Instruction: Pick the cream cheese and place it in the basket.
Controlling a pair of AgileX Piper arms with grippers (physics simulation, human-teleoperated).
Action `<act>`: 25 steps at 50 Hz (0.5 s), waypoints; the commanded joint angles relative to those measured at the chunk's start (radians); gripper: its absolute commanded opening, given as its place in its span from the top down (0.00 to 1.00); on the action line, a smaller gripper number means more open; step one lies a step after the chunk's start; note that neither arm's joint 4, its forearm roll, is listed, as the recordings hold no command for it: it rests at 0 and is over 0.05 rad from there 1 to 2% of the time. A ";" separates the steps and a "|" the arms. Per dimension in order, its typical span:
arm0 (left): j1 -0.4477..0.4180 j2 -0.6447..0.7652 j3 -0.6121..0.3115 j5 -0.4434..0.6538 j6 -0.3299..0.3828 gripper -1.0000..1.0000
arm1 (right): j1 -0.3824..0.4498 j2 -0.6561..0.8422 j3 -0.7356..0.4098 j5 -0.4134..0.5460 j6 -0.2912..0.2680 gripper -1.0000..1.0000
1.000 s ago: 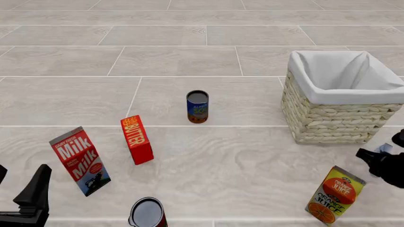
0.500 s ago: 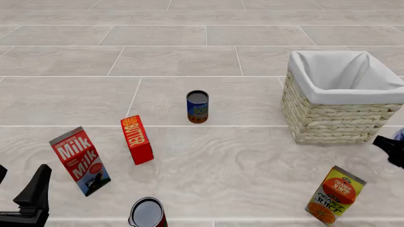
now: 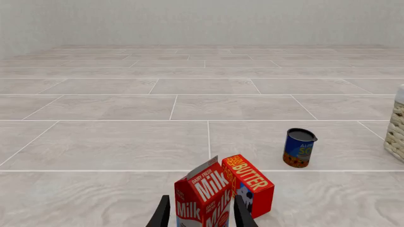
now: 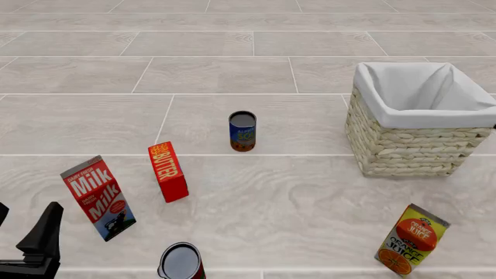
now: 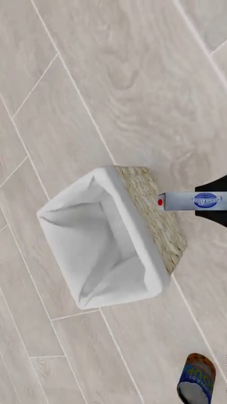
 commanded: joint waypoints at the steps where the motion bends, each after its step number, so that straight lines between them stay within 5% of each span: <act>1: 0.000 0.000 0.000 0.000 0.000 0.00 | 0.040 -0.003 -0.149 0.073 -0.047 1.00; 11: 0.000 0.000 0.000 0.000 0.000 0.00 | 0.108 0.074 -0.286 0.110 -0.148 1.00; 16: 0.000 0.000 0.000 0.000 0.000 0.00 | 0.132 0.128 -0.340 0.113 -0.139 1.00; 25: 0.000 0.000 0.000 0.000 0.000 0.00 | 0.204 0.229 -0.439 0.140 -0.212 1.00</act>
